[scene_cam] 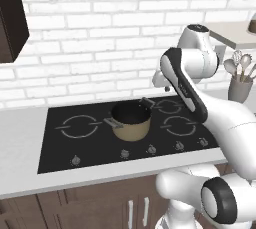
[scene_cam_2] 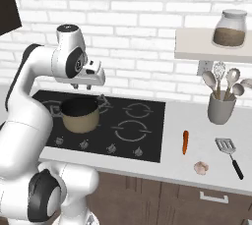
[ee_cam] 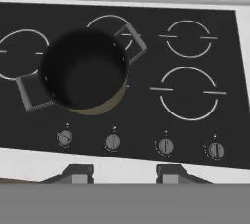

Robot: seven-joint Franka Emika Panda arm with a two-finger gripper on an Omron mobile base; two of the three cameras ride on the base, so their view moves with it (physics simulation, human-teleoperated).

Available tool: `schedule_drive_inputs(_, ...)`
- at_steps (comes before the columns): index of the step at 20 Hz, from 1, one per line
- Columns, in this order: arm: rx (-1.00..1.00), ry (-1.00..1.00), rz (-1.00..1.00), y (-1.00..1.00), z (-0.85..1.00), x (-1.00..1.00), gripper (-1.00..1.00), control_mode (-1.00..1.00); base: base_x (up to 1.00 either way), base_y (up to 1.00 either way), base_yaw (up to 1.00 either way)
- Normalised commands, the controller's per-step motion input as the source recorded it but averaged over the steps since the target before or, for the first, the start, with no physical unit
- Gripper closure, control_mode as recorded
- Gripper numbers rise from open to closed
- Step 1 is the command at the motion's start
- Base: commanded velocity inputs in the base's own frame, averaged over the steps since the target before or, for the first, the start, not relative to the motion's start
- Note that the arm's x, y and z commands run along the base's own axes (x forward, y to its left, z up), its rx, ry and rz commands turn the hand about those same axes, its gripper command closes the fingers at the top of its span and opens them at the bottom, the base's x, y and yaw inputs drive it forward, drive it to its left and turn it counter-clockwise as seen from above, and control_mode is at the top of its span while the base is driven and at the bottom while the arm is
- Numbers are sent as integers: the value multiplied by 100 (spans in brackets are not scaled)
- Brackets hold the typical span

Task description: Put the garlic and carrot in the pot. Retrieve the spatula and lightly stir the vegetables in the pot.

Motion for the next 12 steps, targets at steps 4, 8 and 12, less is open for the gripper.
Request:
schedule_drive_inputs(4, 0, 0, 0, -7, -4, -38, -100, -100, 0, 0, 0)
schedule_drive_inputs(8, 0, 0, -3, -35, -24, -91, -100, -100, 0, 0, 0)
schedule_drive_inputs(12, 0, 1, -3, -77, -33, -56, -100, -100, 0, 0, 0)
